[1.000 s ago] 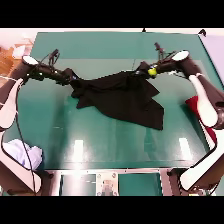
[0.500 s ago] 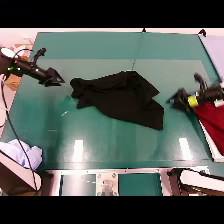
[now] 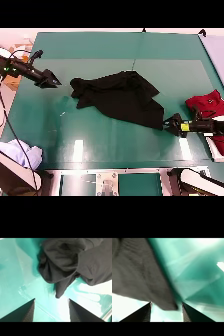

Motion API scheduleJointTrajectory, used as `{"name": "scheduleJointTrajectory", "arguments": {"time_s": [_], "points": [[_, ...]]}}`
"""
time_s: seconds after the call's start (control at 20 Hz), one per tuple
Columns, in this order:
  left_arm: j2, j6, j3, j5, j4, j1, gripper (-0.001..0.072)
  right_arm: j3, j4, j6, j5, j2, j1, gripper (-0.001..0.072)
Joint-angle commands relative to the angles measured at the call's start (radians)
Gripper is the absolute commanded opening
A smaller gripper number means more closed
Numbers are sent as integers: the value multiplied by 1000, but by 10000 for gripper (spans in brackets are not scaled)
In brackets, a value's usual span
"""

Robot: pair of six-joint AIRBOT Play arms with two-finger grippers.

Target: Fold the shirts.

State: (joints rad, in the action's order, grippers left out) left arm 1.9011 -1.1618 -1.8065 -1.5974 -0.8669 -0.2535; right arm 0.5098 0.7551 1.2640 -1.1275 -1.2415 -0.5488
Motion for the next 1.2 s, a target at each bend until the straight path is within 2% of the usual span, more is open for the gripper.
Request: {"name": "scheduleJointTrajectory", "arguments": {"time_s": [0.0, 0.05, 0.1, 0.2, 0.25, 0.6, 0.75, 0.85, 1.0, 1.15], "points": [[0, 0, -1, 0, -2, 0, 473, -23, -137, -95, 90, -91, 67, 451], [0, 0, -1, -1, -2, 0, 473, -20, -174, -116, 104, -111, 94, 443], [0, 0, -1, -3, -3, 0, 473, -12, -204, -130, 110, -128, 114, 374], [0, 0, -1, -20, -11, 0, 473, 25, -204, -144, 102, -136, 116, 82], [0, 0, -1, -29, -22, 0, 473, 55, -200, -144, 93, -136, 106, 15], [-1, -8, 62, -67, -25, 10, 473, 312, -115, -68, 104, -159, 11, 13], [-1, 46, 187, -64, -24, 78, 472, 316, -114, -72, 105, -179, 30, 13], [-1, 114, 239, 10, -29, 151, 472, 316, -115, -72, 102, -195, 39, 13], [1, 144, 241, 184, -54, 237, 472, 316, -115, -72, 102, -208, 50, 13], [3, 142, 241, 279, -119, 313, 472, 316, -115, -72, 99, -207, 51, 13]]}}
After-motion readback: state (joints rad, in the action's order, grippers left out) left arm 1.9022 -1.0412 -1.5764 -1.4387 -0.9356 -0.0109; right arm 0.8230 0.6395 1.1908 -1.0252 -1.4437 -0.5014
